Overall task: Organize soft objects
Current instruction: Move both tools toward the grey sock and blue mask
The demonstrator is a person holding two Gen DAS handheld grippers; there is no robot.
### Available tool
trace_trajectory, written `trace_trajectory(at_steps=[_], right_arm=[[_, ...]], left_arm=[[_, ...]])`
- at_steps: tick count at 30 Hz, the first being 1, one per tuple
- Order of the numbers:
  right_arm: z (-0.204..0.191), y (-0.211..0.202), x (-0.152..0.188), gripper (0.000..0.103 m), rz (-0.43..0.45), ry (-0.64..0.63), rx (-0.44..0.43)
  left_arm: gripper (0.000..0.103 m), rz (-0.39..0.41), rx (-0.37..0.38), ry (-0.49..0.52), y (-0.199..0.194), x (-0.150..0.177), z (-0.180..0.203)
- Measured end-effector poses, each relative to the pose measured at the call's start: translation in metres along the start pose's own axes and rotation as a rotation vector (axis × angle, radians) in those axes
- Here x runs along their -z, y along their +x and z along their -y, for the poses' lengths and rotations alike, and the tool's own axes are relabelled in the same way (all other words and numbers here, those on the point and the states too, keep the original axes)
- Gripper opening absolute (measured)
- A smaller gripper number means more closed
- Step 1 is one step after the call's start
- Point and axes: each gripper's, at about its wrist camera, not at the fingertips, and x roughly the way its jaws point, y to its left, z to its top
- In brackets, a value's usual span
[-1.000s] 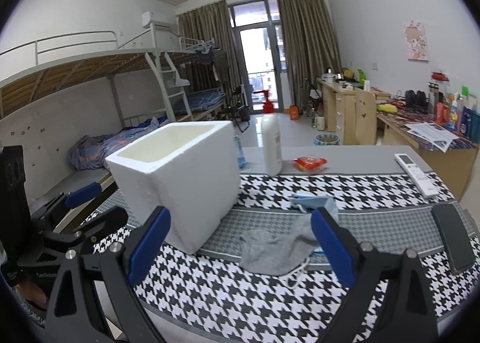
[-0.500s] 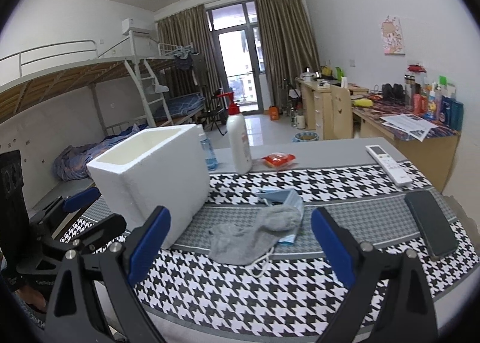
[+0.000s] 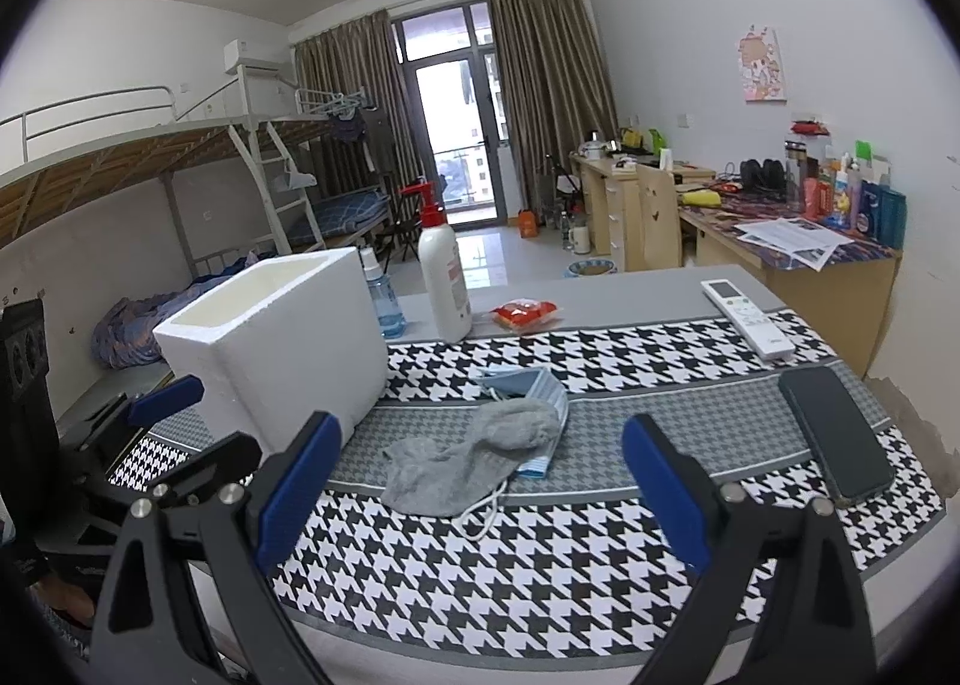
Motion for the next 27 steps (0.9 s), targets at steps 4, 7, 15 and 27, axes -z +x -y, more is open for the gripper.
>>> trace_trajectory(at_steps=[4,7,15,27], right_arm=[[0.005,-0.001,0.0,0.097,-0.008,0.01,0.013],[0.01,0.0,0.001,0.097,-0.014,0.015,0.021],[0.02,0.008,0.004,0.097,-0.04,0.021,0.024],[0.035,0.026,0.006,0.097,-0.085,0.019,0.005]], left_arm=[[0.102,-0.012,0.015,0.003,0.005,0.0,0.006],[0.102,-0.022,0.024,0.009,0.011,-0.001,0.011],[0.102,-0.046,0.035,0.012,0.025,-0.001,0.021],[0.102,-0.093,0.031,0.019,0.047,0.003,0.033]])
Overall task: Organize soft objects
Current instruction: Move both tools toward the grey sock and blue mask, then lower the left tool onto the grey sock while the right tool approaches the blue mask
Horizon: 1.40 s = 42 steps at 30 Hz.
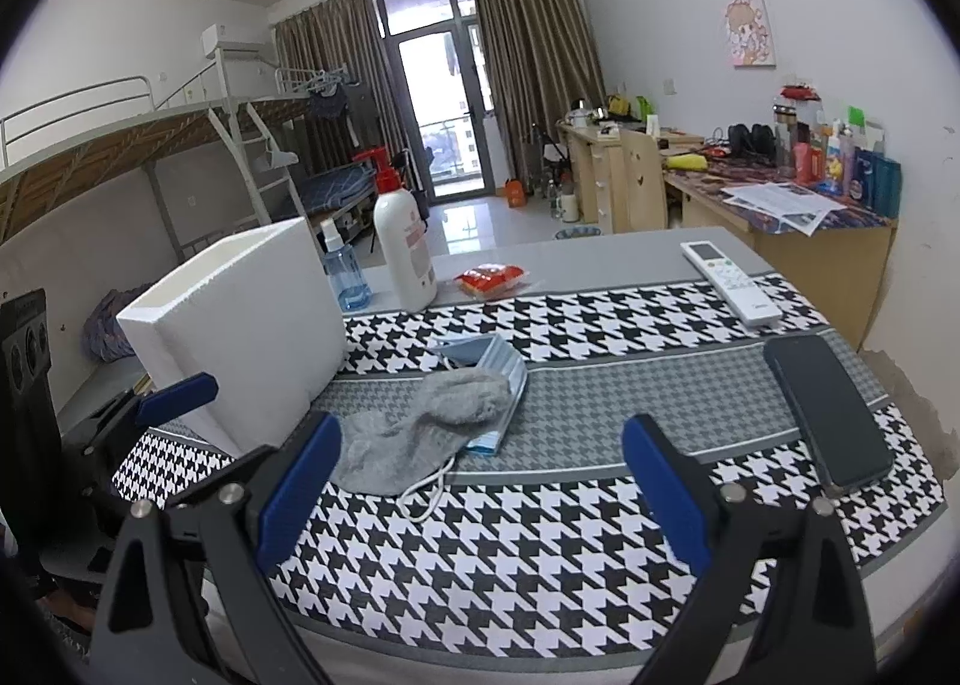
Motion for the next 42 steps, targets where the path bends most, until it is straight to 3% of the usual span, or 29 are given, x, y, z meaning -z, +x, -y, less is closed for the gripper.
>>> trace_trajectory(at_steps=[42], right_arm=[[0.012,0.058,-0.028,0.097,-0.131,-0.048,-0.055]], left_arm=[[0.102,-0.136,-0.091,-0.025,0.056,0.003,-0.002]])
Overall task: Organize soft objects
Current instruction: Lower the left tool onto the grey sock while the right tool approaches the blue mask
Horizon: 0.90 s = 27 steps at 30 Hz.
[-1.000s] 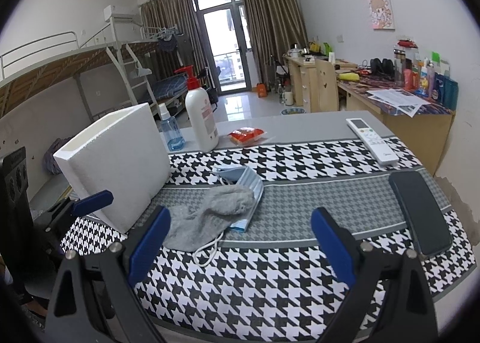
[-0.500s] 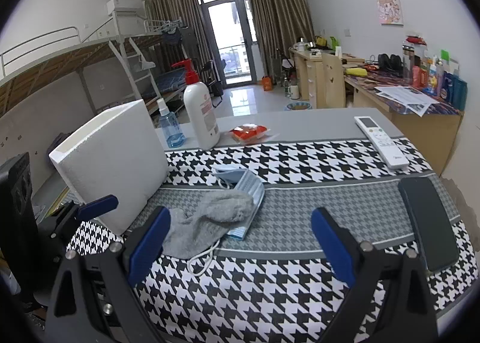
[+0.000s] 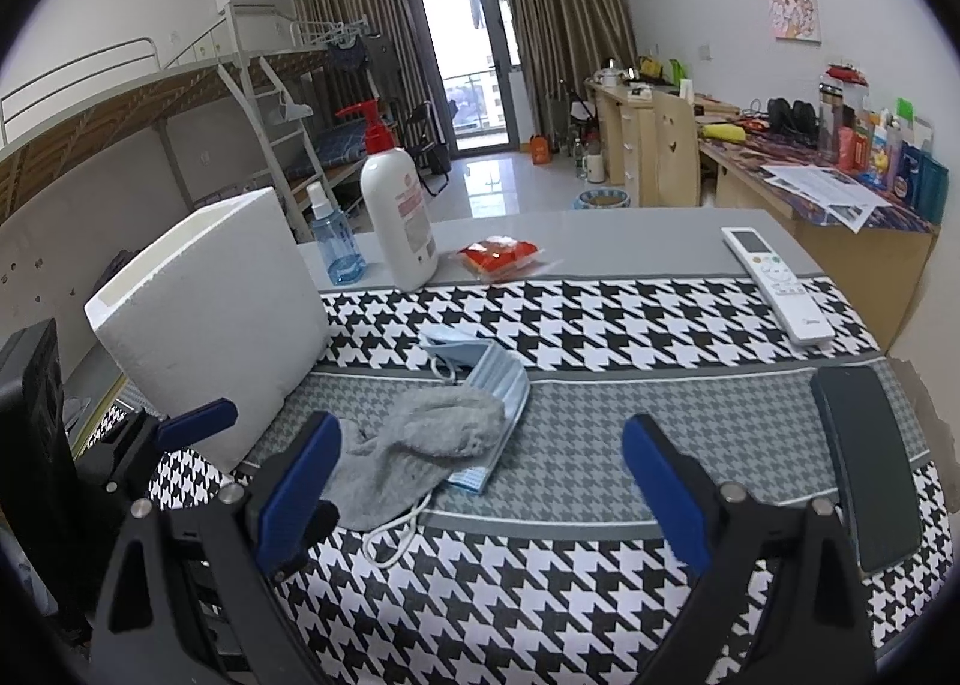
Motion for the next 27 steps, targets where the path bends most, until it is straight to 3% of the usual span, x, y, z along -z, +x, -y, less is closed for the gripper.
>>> trace_trajectory(at_steps=[12,27], right_arm=[[0.003,0.022,-0.009,0.097,-0.055,-0.018,-0.011],[0.009,0.043,-0.014,0.097,-0.093,-0.012,-0.029]], left_arm=[[0.101,-0.077,-0.012,-0.025,0.019,0.003,-0.006],[0.086,-0.176,-0.017,-0.026,0.046,0.006,-0.01]])
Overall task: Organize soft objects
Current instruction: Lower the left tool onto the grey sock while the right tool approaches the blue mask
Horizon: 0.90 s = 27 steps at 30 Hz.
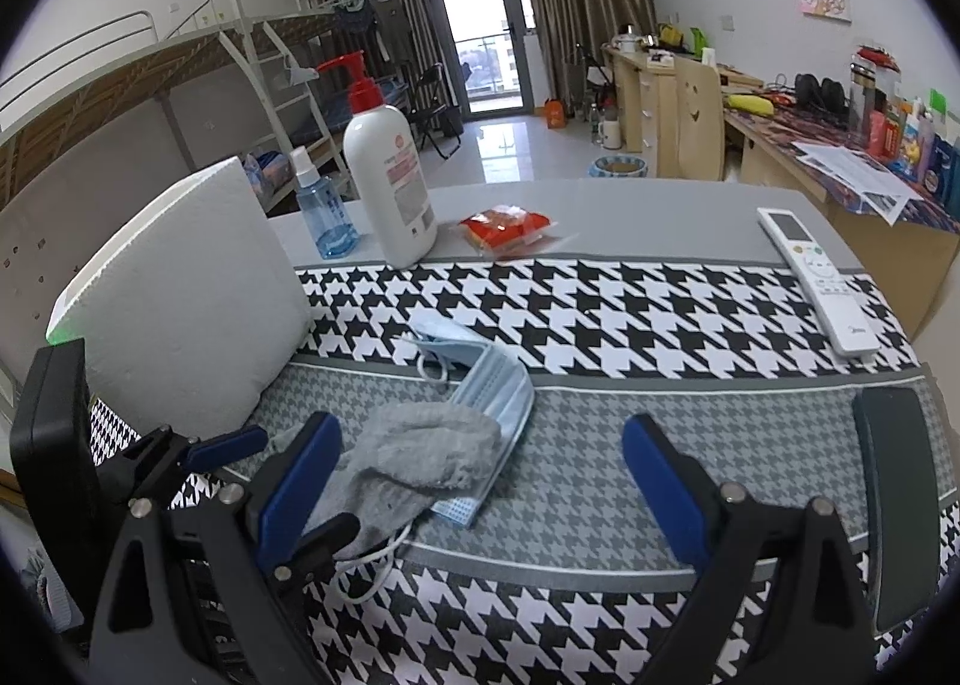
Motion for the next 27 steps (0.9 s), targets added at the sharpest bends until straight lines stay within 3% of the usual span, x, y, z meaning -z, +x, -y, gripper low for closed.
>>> trace_trajectory(at_steps=[14,18,27], right_arm=[[-0.001,0.01,-0.004,0.097,-0.021,-0.013,-0.005],[-0.003,0.012,-0.006,0.097,-0.025,-0.021,-0.007],[0.0,0.016,-0.009,0.097,-0.031,-0.018,-0.012]], left_arm=[[0.076,-0.044,-0.042,0.042,0.011,-0.002,0.002],[0.066,-0.056,-0.045,0.035,0.015,-0.002,-0.001],[0.056,-0.049,-0.041,0.026,0.01,-0.001,-0.001]])
